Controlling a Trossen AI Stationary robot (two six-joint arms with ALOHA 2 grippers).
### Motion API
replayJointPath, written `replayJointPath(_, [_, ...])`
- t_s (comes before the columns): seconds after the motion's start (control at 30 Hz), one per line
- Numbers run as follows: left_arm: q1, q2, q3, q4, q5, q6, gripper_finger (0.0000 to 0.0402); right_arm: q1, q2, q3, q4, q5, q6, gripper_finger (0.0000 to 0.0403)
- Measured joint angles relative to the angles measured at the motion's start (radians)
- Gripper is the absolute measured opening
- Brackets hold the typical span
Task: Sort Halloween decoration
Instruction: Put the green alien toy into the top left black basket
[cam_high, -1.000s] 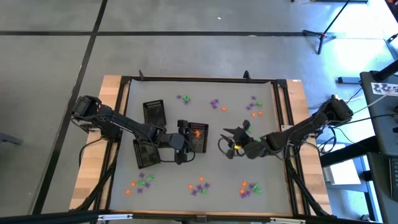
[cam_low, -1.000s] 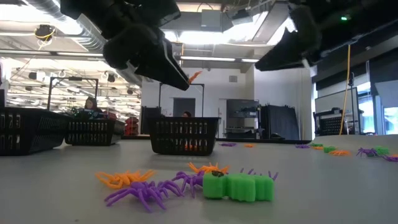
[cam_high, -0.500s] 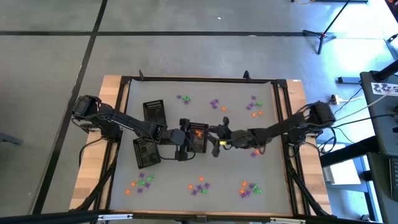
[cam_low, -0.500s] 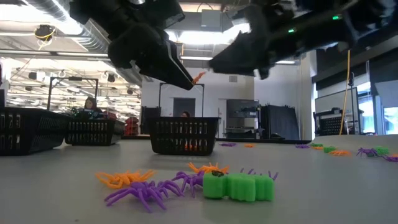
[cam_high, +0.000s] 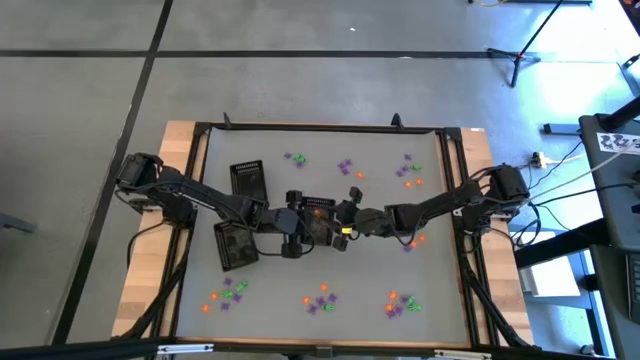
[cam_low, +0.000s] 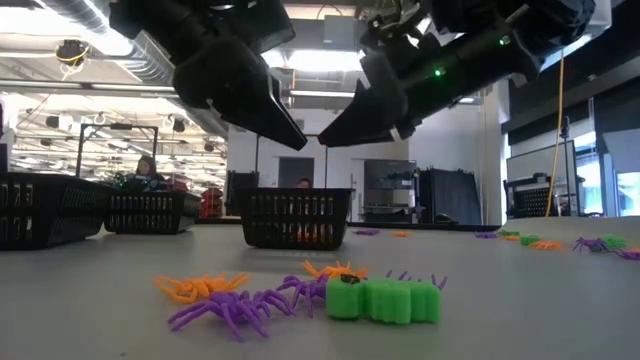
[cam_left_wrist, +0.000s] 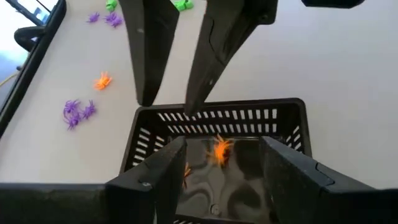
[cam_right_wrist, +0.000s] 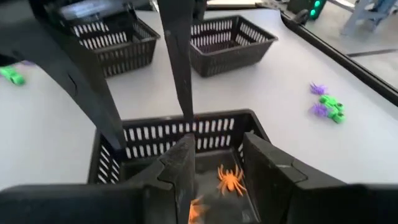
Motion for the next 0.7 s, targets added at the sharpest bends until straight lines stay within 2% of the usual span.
replayJointPath(0.17, [0.0, 0.0, 0.0, -0.007, -0.06, 0.006, 0.0196, 0.002, -0.019, 0.0, -0.048, 0.0, -0.002, 0.0133])
replayJointPath(0.27, [0.0, -0.003, 0.0, -0.01, -0.086, -0.01, 0.0196, 0.004, -0.084, 0.0, -0.135, 0.004, 0.008, 0.0133])
replayJointPath(0.37, [0.0, -0.021, 0.018, -0.017, -0.033, -0.041, 0.0196, 0.025, -0.184, 0.0, -0.27, 0.041, 0.041, 0.0133])
replayJointPath(0.47, [-0.001, -0.062, 0.038, -0.011, 0.02, -0.045, 0.0196, 0.073, -0.28, 0.0, -0.433, 0.154, 0.088, 0.0133])
replayJointPath(0.57, [-0.003, -0.108, 0.038, -0.034, 0.061, -0.046, 0.0196, 0.126, -0.349, 0.0, -0.62, 0.237, 0.195, 0.0133])
replayJointPath(0.7, [-0.005, -0.139, 0.021, -0.034, 0.073, -0.05, 0.0196, 0.161, -0.378, 0.0, -0.892, 0.272, 0.48, 0.0133])
